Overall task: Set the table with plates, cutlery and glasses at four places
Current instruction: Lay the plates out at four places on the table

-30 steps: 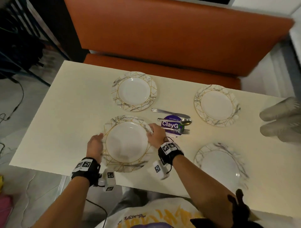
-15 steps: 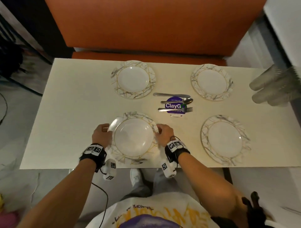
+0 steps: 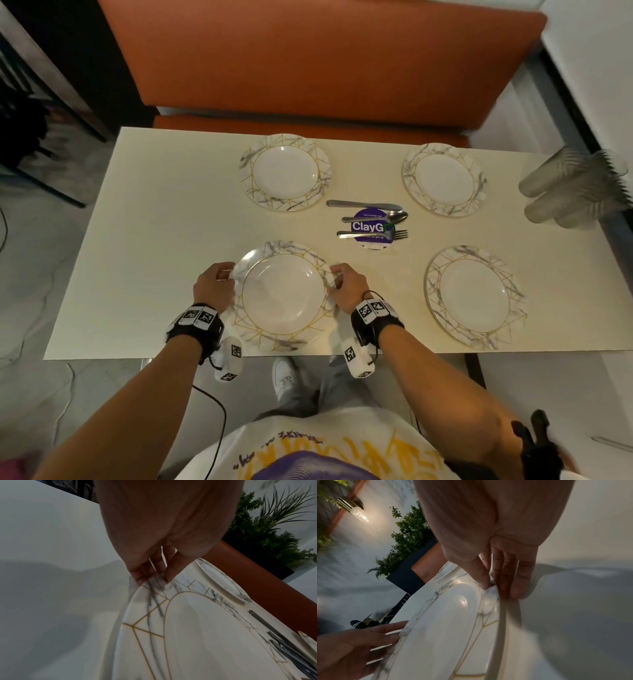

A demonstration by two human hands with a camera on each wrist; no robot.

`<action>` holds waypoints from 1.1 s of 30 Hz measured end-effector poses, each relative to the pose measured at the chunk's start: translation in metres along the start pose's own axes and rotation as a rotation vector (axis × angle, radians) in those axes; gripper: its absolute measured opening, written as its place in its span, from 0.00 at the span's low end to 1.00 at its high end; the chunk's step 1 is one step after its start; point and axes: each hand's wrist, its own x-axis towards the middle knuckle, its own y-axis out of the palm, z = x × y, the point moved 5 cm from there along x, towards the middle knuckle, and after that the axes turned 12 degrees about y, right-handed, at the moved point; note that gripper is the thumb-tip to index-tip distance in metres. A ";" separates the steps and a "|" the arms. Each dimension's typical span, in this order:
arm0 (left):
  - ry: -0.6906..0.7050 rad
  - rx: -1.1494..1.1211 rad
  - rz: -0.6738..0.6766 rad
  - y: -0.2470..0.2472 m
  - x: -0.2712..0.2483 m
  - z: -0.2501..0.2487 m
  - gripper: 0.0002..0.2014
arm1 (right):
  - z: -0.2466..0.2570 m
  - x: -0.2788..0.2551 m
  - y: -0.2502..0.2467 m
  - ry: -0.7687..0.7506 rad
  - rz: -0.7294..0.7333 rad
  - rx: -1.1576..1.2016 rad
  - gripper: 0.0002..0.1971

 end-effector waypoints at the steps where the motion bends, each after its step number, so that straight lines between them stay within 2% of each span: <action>1: 0.000 0.003 -0.003 0.000 0.001 0.001 0.20 | 0.000 0.001 -0.001 0.002 0.004 -0.005 0.23; 6: 0.006 0.034 -0.054 0.000 0.005 -0.001 0.16 | -0.001 0.005 -0.006 0.032 0.031 -0.027 0.19; 11: 0.112 0.089 -0.087 0.001 0.016 -0.027 0.15 | 0.003 0.010 -0.026 0.023 -0.062 -0.005 0.13; 16: 0.219 0.137 -0.053 0.014 0.047 -0.065 0.15 | 0.019 0.023 -0.053 -0.078 -0.122 -0.060 0.11; 20: 0.183 0.156 -0.025 0.027 0.081 -0.091 0.21 | 0.045 0.048 -0.071 -0.181 -0.137 -0.134 0.11; 23: 0.122 0.179 0.007 0.038 0.109 -0.100 0.30 | 0.072 0.073 -0.079 -0.247 -0.113 -0.233 0.15; 26: 0.108 0.221 0.034 0.048 0.130 -0.106 0.38 | 0.100 0.096 -0.084 -0.303 -0.072 -0.312 0.26; 30: 0.185 0.330 0.062 0.060 0.147 -0.116 0.40 | 0.128 0.120 -0.081 -0.372 0.012 -0.464 0.36; 33: 0.167 0.404 0.086 0.067 0.151 -0.116 0.38 | 0.136 0.129 -0.071 -0.423 0.042 -0.614 0.39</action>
